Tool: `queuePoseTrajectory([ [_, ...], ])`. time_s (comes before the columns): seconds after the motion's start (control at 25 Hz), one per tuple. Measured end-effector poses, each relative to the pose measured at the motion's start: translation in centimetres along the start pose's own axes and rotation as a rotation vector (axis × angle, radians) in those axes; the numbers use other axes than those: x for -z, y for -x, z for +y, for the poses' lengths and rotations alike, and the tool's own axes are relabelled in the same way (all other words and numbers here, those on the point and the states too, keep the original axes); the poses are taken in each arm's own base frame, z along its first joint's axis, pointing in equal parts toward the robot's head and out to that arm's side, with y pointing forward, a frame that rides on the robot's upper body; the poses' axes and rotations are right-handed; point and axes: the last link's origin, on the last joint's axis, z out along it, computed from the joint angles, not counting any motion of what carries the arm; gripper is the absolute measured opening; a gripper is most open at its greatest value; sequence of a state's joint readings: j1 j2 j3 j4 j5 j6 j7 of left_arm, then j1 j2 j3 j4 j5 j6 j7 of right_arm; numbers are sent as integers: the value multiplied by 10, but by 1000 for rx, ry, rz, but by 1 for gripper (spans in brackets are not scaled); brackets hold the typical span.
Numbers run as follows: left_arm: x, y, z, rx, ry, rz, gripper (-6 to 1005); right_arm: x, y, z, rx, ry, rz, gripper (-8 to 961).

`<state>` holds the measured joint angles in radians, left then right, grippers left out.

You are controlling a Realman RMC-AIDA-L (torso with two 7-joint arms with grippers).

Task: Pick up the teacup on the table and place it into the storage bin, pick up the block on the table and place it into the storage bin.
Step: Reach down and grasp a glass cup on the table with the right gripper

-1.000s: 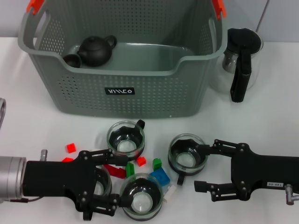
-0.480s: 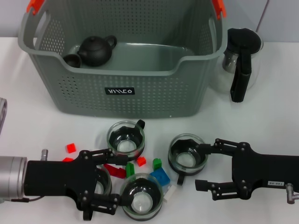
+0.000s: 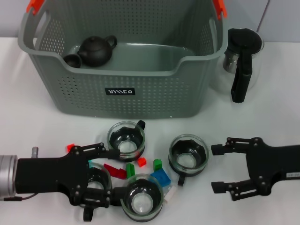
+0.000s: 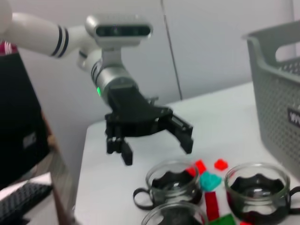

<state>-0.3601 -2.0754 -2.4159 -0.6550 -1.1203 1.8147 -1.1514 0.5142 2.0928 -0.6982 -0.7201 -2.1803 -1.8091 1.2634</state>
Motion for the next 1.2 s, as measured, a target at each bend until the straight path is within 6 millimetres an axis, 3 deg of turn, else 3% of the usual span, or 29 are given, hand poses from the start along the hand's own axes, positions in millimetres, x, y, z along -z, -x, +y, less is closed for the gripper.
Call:
queuePoseTrajectory([
  [0.36, -1, 0, 0, 4, -11, 9, 921, -4, 45, -11, 60, 102, 81, 925],
  [0.48, -1, 0, 0, 6, -13, 9, 920, -10, 56, -18, 45, 115, 195, 924],
  [0.76, 1, 0, -2, 10, -35, 17, 920, -39, 78, -32, 85, 98, 507, 834],
  [0.96, 1, 2, -3, 19, -45, 23, 920, -59, 87, -34, 164, 88, 605, 824],
  [1.2, 0, 3, -5, 31, -66, 29, 921, -87, 85, -36, 250, 65, 691, 804],
])
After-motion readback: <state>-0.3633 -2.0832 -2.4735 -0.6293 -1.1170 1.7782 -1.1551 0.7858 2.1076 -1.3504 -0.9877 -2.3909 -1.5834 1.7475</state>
